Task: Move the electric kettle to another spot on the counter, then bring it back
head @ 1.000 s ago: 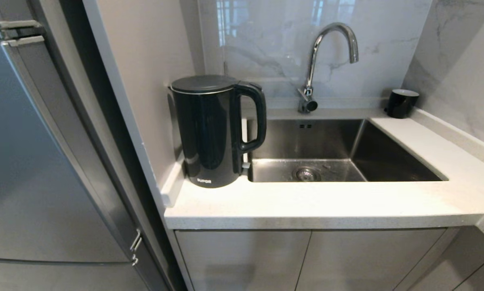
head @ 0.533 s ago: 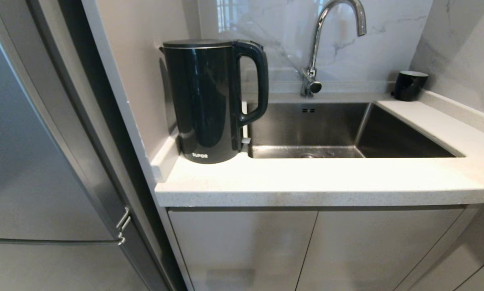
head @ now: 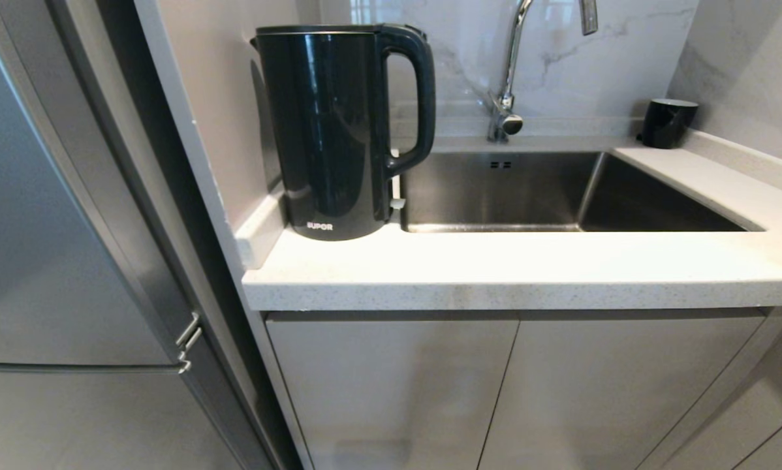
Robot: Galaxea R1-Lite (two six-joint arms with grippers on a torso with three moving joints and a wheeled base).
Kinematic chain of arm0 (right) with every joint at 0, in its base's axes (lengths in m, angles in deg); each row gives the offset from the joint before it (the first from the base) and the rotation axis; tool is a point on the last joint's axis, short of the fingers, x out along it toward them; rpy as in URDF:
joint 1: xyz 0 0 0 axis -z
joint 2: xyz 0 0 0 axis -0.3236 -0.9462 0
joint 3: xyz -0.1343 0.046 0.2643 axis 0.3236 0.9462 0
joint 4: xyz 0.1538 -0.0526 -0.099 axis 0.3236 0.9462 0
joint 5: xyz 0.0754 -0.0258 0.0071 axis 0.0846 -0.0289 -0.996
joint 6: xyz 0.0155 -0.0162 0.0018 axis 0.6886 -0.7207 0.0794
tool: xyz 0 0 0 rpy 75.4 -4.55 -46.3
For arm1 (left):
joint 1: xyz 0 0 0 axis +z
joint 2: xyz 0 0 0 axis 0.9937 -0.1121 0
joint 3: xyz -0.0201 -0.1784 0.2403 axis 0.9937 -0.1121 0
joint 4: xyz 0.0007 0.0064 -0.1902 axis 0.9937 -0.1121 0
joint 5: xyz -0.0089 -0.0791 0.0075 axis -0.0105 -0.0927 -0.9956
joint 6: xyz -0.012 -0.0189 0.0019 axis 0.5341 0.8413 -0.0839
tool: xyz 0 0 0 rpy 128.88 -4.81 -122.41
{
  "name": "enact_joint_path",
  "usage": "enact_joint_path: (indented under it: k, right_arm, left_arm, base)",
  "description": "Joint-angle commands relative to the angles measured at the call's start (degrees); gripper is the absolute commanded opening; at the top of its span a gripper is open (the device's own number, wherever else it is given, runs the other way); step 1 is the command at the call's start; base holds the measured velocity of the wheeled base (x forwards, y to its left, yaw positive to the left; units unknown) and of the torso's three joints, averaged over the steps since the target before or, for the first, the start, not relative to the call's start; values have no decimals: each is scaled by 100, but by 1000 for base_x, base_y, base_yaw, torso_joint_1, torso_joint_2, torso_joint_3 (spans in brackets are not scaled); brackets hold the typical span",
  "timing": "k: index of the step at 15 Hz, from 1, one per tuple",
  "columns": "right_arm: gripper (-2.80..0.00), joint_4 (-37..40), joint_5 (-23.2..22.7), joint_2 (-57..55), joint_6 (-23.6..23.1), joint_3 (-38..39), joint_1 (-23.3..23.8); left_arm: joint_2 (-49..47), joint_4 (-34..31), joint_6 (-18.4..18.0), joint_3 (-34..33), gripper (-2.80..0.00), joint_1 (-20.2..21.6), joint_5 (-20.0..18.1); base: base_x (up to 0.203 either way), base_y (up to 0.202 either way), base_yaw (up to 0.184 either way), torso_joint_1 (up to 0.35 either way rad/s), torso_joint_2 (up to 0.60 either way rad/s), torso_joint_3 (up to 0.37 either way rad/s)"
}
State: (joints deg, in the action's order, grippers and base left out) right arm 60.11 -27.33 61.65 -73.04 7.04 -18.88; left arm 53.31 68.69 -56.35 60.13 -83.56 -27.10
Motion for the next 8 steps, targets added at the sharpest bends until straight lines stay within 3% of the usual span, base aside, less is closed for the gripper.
enact_joint_path:
  k: [1, 8]
  right_arm:
    - [-280, 0, 0, 1, -5, 0, 0]
    - [-280, 0, 0, 1, -9, 0, 0]
  left_arm:
    - [-7, -4, -1, 1, -280, 0, -1]
    - [1, -4, -1, 1, -280, 0, -1]
  base:
    - [0, 0, 0, 2, 76, 86]
    - [0, 0, 0, 0, 10, 12]
